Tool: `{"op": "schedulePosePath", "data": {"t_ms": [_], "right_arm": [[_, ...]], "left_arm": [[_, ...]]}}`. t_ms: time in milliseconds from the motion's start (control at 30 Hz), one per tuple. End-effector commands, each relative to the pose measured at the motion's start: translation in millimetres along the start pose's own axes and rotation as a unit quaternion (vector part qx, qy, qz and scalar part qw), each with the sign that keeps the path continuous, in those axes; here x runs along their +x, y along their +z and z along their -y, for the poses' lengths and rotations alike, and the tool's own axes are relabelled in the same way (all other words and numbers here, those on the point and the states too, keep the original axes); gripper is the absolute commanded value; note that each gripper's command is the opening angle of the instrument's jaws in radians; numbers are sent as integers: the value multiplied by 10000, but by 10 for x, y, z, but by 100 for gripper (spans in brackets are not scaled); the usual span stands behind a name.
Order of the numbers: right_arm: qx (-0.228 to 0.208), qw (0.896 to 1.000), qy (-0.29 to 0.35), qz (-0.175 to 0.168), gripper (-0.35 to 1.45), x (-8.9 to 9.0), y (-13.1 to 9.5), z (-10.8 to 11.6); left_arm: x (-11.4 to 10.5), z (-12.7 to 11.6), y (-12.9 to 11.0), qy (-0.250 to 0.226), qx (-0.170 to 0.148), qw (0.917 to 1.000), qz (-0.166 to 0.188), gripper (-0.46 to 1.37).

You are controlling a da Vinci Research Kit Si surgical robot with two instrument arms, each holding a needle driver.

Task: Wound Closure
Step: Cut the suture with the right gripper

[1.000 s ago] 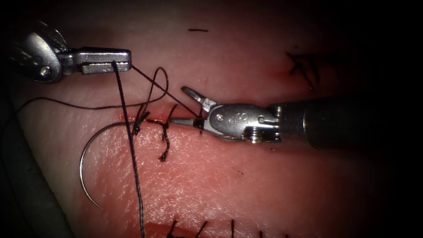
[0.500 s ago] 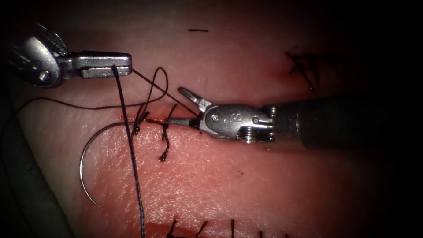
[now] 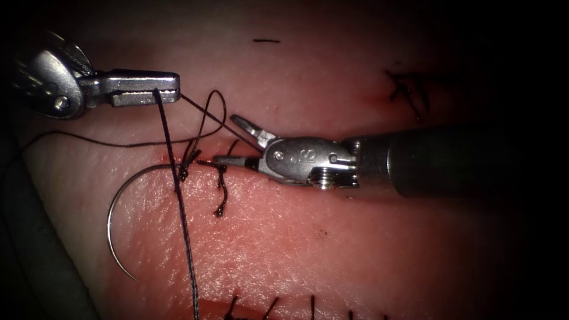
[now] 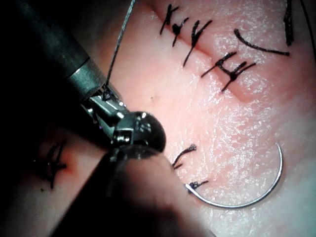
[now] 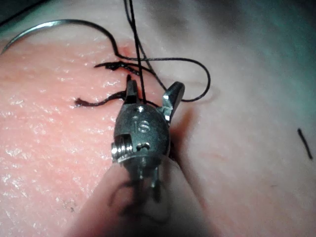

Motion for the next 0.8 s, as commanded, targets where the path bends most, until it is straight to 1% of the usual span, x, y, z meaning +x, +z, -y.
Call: {"op": "schedulePosePath", "data": {"t_ms": [33,67,100,133,167,200,233,267,400,567,700,800], "right_arm": [[-11,10000,2,1,64,0,1,0],[-13,10000,2,2,59,0,2,0],[-17,10000,3,3,49,0,3,0],[-18,10000,4,3,45,1,3,0],[8,10000,4,-4,30,1,4,0],[35,10000,4,-11,-2,1,5,0],[39,10000,32,-12,-21,1,6,0],[43,10000,60,-13,-33,1,6,0],[53,10000,56,-1,-35,-1,8,-2],[144,9994,61,310,-35,-5,8,-5],[203,9992,56,341,-35,-6,-1,-6],[156,9993,62,342,-35,-5,-10,-10]], "left_arm": [[0,-1,0,11,-39,10000,-6,-35],[0,-1,0,11,-39,10000,-6,-35],[0,-1,0,11,-39,10000,-6,-35],[0,-1,0,11,-39,10000,-6,-35],[0,-1,0,11,-39,10000,-7,-35],[0,-1,0,11,-39,10000,-7,-35],[0,-1,0,11,-40,10000,-8,-35],[0,-1,0,11,-40,10000,-8,-35],[2,-1,0,11,-40,10000,-8,-35],[5,-1,-2,9,-45,10000,-14,-35],[5,-1,-4,6,-51,10000,-22,-35],[5,0,-4,4,-51,10000,-25,-35]]}}
